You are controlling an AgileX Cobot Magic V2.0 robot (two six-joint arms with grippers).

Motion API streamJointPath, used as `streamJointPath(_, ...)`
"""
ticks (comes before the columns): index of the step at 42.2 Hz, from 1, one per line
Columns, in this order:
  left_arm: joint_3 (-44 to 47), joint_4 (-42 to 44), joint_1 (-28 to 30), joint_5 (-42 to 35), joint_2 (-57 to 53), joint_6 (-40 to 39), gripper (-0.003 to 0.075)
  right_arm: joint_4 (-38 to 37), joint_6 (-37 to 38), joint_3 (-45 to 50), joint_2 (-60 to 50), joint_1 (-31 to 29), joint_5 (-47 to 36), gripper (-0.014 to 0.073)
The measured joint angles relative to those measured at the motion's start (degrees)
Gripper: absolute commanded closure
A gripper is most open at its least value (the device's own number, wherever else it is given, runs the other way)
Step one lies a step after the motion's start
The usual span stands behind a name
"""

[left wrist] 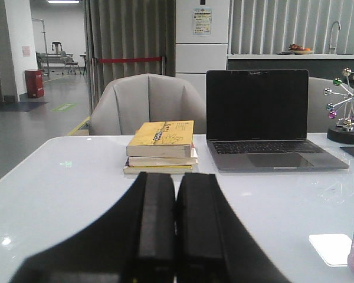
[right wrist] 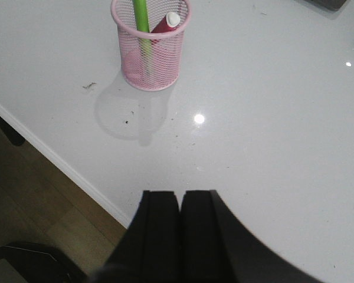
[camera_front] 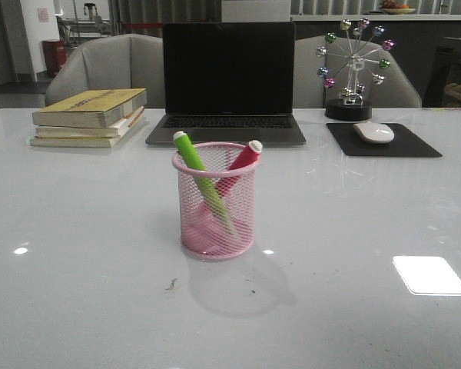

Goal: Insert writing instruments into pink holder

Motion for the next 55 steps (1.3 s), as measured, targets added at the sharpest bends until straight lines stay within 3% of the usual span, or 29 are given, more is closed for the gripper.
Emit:
streamJointPath(18, 0.0, -0.1, 0.0, 0.0, 0.0, 0.0, 0.0621, 0.0, 0.0, 1.0, -2.0, -2.0, -0.5, 0.0524)
streamJointPath(23, 0.0, -0.1, 0.0, 0.0, 0.0, 0.0, 0.0622, 0.0, 0.0, 5.3, -7.6, -10.6, -5.3, 0.0524)
streamJointPath(29, 0.0, -0.1, 0.0, 0.0, 0.0, 0.0, 0.0622, 0.0, 0.0, 15.0, -19.3, -24.0, -18.1, 0.0524)
streamJointPath(36, 0.0, -0.1, 0.0, 0.0, 0.0, 0.0, 0.0621, 0.6, 0.0, 25.9, -31.1, -31.9, -30.0, 0.0524)
streamJointPath(43, 0.0, -0.1, 0.0, 0.0, 0.0, 0.0, 0.0622, 1.5, 0.0, 32.2, -36.5, -33.2, -33.6, 0.0524)
streamJointPath(55, 0.0, -0.2, 0.0, 0.1, 0.0, 0.0, 0.0622, 4.1, 0.0, 32.9, -36.9, -33.2, -33.8, 0.0524)
